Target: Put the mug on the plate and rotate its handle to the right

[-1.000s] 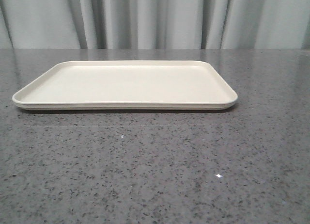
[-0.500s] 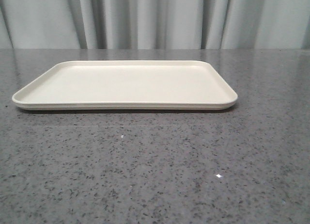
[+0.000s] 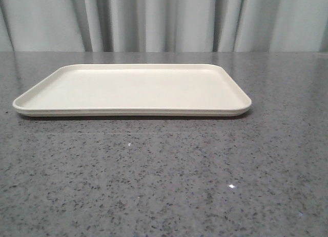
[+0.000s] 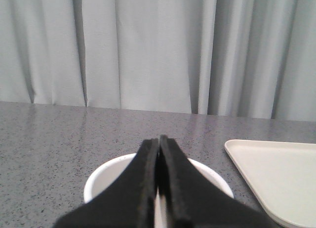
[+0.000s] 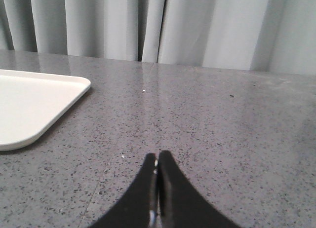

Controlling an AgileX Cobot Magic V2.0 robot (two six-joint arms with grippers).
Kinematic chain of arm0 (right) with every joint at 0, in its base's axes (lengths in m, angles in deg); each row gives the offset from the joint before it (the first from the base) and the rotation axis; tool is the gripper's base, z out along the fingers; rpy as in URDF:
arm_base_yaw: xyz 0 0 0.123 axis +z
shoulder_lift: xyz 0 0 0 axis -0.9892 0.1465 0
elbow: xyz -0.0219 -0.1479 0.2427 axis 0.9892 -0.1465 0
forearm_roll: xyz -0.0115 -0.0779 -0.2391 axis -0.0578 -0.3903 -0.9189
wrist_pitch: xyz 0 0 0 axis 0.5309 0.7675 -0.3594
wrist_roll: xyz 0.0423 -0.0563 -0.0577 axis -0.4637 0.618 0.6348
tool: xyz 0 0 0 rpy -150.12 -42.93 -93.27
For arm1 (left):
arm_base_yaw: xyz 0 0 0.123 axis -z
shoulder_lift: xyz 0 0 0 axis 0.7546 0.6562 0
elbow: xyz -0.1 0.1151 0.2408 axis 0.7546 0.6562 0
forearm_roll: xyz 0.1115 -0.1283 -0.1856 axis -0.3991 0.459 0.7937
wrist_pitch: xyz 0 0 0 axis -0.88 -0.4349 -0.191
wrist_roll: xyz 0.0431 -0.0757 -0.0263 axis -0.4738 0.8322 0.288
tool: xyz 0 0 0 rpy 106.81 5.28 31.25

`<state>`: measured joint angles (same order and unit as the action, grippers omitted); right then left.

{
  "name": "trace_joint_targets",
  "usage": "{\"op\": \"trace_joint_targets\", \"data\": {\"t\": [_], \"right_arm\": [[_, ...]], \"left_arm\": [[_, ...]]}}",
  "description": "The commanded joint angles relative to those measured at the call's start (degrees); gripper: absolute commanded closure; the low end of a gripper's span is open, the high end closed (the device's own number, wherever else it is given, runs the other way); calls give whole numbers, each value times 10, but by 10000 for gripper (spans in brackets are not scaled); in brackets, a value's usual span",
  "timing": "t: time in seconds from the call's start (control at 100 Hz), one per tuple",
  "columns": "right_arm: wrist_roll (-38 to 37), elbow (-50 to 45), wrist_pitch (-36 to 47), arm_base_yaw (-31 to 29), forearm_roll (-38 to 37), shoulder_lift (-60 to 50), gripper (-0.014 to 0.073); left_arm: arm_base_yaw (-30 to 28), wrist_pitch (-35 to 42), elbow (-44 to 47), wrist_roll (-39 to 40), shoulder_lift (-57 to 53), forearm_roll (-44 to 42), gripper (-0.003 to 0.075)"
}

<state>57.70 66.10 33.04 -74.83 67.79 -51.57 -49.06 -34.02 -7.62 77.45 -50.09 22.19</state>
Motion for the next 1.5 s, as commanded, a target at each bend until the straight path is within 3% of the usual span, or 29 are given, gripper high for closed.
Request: {"op": "trace_joint_targets", "data": {"t": [0.0, 0.15, 0.25, 0.64, 0.98, 1.3, 1.39, 1.49], "right_arm": [[3, 0, 55, 3, -2, -5, 662], [3, 1, 89, 3, 0, -5, 662], [3, 11, 96, 3, 9, -5, 662], [3, 158, 48, 3, 9, 5, 661], [3, 342, -5, 3, 9, 140, 661], [13, 483, -71, 3, -2, 232, 659], [15, 498, -76, 3, -2, 242, 629], [15, 508, -83, 3, -2, 250, 524]], "left_arm": [[3, 59, 5, 5, -17, 2, 740], [3, 100, -5, 5, -17, 2, 741], [3, 86, -24, 5, -17, 2, 741], [3, -38, -196, 5, 9, 18, 740], [3, -109, -373, 5, 83, 31, 740], [3, -236, -529, 5, 190, 34, 739], [6, -268, -574, 5, 220, 39, 739], [13, -300, -615, 5, 254, 43, 732]]}}
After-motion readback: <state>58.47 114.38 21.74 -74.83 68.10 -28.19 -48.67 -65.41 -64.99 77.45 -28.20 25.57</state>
